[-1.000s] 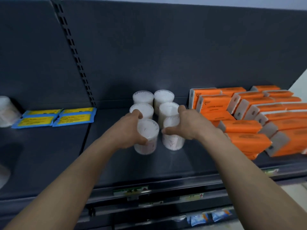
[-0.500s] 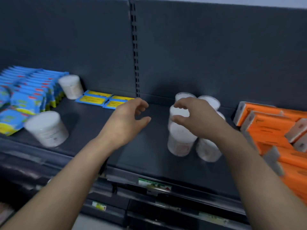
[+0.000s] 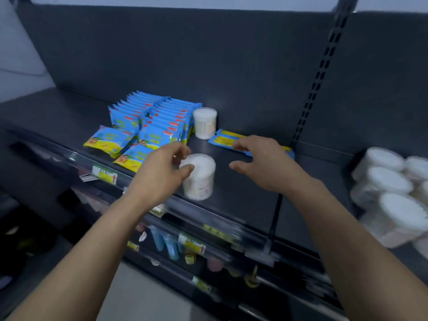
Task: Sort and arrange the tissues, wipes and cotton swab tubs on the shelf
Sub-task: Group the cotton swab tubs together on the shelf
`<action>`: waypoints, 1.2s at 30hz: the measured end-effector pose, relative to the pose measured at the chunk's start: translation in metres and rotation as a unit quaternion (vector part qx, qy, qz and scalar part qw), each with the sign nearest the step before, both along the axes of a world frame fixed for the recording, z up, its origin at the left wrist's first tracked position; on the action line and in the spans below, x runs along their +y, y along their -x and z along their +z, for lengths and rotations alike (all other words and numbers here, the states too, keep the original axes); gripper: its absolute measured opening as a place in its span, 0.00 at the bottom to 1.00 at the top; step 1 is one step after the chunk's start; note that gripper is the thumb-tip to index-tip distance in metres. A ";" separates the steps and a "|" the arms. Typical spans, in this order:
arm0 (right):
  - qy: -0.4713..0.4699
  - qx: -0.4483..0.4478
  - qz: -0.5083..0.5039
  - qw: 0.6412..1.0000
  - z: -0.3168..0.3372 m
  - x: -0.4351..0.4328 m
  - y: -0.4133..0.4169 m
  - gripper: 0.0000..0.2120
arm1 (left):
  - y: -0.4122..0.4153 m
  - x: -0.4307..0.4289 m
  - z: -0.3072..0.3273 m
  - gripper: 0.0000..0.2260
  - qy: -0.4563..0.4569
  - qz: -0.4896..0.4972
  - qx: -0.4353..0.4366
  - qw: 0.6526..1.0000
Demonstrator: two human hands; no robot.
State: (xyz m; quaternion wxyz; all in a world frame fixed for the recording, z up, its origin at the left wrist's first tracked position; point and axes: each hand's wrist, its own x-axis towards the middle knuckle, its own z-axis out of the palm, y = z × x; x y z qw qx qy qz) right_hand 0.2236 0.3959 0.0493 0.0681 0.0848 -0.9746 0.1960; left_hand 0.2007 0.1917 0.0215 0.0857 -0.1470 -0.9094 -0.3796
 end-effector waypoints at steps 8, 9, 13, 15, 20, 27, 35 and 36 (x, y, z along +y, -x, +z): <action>-0.030 -0.061 -0.021 0.997 -0.014 -0.031 0.032 0.22 | 0.039 -0.012 -0.011 0.34 0.126 -0.046 -0.094 0.987; -0.030 -0.062 -0.027 0.997 -0.015 -0.029 0.036 0.22 | 0.043 -0.005 -0.013 0.37 0.149 -0.052 -0.101 0.982; -0.033 -0.054 -0.042 0.997 -0.018 -0.017 0.054 0.20 | 0.060 0.015 -0.017 0.39 0.199 -0.084 -0.119 0.969; -0.032 -0.052 -0.042 0.997 -0.020 -0.009 0.065 0.21 | 0.068 0.017 -0.014 0.37 0.202 -0.103 -0.125 0.966; -0.022 -0.051 -0.031 0.998 -0.028 0.000 0.097 0.21 | 0.089 0.002 -0.002 0.35 0.154 -0.121 -0.158 0.968; -0.010 -0.047 -0.038 0.998 -0.029 -0.004 0.140 0.23 | 0.122 -0.013 -0.001 0.35 0.139 -0.132 -0.178 0.965; -0.017 -0.050 -0.048 0.997 -0.041 -0.027 0.218 0.32 | 0.157 -0.033 0.000 0.36 0.140 -0.191 -0.166 0.957; -0.016 -0.057 -0.047 0.997 -0.042 -0.031 0.228 0.34 | 0.162 -0.036 0.001 0.37 0.140 -0.197 -0.168 0.956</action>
